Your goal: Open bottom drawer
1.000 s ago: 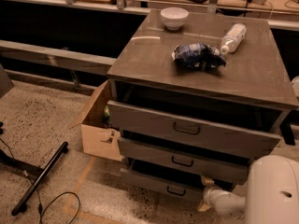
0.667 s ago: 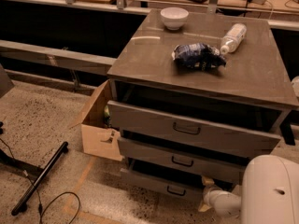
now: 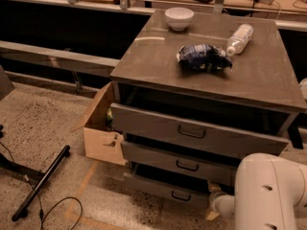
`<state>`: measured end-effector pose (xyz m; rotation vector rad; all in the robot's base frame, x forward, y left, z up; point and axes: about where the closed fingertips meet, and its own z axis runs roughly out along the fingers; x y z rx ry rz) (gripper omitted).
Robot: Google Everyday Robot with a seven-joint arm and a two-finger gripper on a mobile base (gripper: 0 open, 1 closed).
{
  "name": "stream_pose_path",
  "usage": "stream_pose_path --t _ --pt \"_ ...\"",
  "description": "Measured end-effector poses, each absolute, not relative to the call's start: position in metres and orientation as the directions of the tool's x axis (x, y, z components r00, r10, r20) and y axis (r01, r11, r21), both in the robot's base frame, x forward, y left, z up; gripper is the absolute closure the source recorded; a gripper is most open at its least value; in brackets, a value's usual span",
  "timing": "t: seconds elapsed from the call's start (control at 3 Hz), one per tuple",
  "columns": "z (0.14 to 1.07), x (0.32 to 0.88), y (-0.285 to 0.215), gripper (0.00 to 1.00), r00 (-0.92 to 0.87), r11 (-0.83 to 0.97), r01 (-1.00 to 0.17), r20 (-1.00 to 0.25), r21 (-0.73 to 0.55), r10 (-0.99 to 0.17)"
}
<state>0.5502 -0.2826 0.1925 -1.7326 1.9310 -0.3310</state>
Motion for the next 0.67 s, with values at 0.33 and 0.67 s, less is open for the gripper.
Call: stream_pose_path --t 0.33,0.67 --pt "0.1836 0.5454 -0.2883 0.19 -0.070 0.155 -0.867 -0.194 -0.473 -0.979" --pt "0.1793 0.5414 -0.2910 0.41 -0.078 0.157 -0.877 -0.187 -0.454 -0.979"
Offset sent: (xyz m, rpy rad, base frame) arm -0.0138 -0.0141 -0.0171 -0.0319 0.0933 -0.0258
